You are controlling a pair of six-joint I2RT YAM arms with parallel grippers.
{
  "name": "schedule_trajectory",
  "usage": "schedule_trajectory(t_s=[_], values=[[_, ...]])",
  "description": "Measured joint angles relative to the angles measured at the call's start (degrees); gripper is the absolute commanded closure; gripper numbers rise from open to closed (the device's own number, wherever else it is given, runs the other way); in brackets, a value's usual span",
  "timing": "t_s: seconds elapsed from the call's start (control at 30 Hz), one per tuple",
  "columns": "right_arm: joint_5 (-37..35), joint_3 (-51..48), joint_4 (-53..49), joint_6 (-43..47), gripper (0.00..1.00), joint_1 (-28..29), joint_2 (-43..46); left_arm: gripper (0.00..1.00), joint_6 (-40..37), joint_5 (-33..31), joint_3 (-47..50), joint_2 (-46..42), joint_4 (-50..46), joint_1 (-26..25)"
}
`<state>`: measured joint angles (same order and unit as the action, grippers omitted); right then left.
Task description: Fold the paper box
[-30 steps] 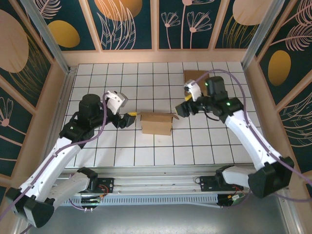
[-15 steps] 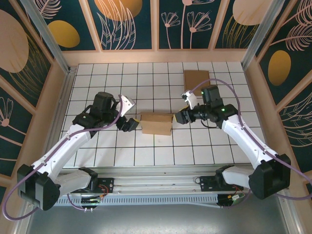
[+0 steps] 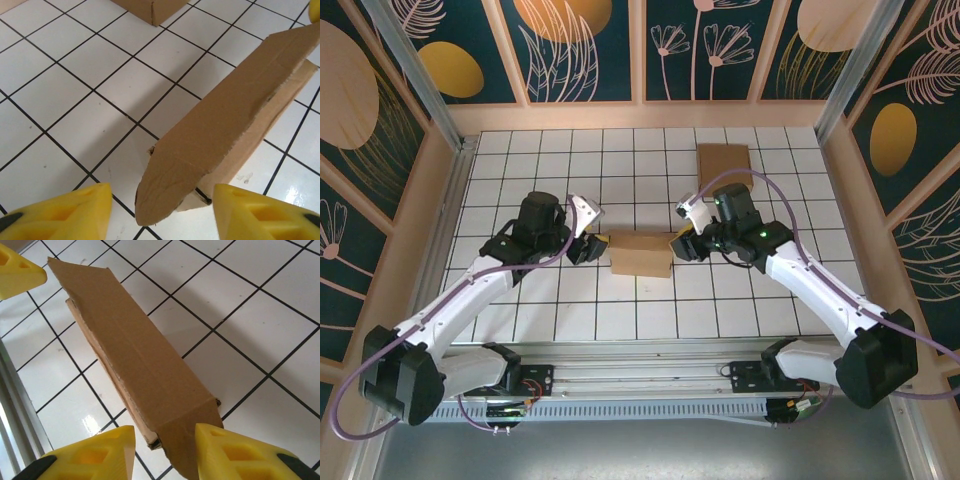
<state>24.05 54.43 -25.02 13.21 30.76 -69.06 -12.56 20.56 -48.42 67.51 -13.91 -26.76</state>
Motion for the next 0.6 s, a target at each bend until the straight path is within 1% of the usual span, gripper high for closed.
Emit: schedule_trajectory(t_s=[0.27,0.33,0.43,0.5,0.6], values=[[-2.1,-1.9,1.7,-0.2,0.71,0.0,0.0,0.71,2.0,-1.3,0.1,1.6,0.9,-0.5],[-2.2,-1.9,2.1,-0.5,0.74,0.0,0.0,0.76,2.6,-1.3,0.1,1.8,1.4,-0.7],[-2.3,-1.9,2.7,-1.5,0.78,0.0,0.0,0.86,3.4,-1.1,0.1,1.9,1.9,-1.0],[-2.7,-1.9,3.0,-2.2,0.83,0.0,0.0,0.88,4.0,-0.9,0.1,2.0,2.1,-1.1],[-3.6,-1.9,3.9,-3.7,0.85,0.0,0.0,0.92,5.1,0.1,0.1,2.0,2.4,-1.4]])
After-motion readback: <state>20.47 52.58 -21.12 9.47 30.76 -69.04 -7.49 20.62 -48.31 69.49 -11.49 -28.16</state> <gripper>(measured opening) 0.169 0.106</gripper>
